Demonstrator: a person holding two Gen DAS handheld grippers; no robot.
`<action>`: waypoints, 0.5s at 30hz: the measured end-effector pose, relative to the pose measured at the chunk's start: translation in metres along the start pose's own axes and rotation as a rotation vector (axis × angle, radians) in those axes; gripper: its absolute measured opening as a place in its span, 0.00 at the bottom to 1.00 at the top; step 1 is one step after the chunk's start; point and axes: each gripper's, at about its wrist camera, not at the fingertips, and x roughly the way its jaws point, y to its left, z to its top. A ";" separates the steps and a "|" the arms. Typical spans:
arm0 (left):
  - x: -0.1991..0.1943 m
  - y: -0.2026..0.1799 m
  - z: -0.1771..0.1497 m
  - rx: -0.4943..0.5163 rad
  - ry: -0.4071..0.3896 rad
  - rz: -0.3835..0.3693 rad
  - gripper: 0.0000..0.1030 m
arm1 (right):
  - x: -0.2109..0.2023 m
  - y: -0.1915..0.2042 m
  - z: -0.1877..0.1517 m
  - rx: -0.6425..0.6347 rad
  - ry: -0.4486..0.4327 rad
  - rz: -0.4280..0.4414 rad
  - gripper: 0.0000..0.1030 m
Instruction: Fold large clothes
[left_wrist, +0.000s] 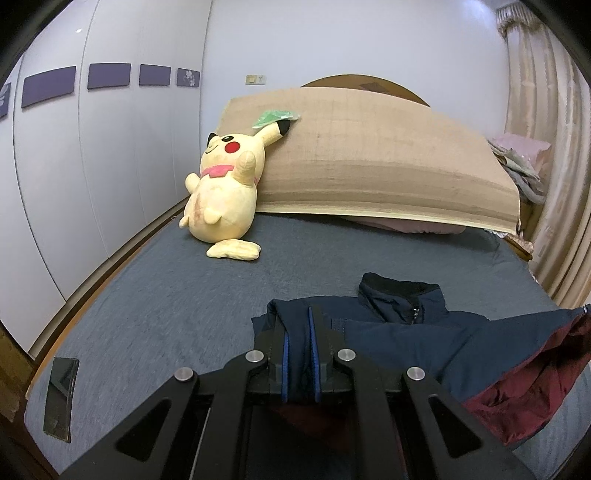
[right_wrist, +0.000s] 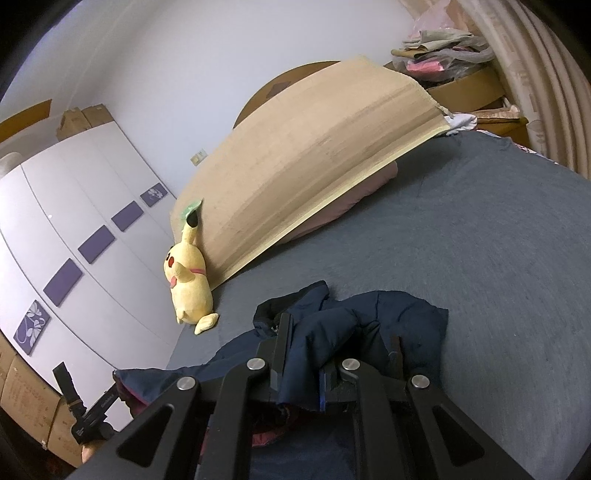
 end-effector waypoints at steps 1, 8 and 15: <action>0.002 0.000 0.000 0.001 0.002 0.000 0.10 | 0.003 0.000 0.001 0.000 0.002 -0.002 0.11; 0.020 -0.004 0.003 0.008 0.018 0.005 0.09 | 0.023 -0.004 0.007 -0.002 0.019 -0.022 0.11; 0.036 -0.009 0.007 0.018 0.034 0.011 0.10 | 0.044 -0.010 0.014 -0.003 0.037 -0.036 0.11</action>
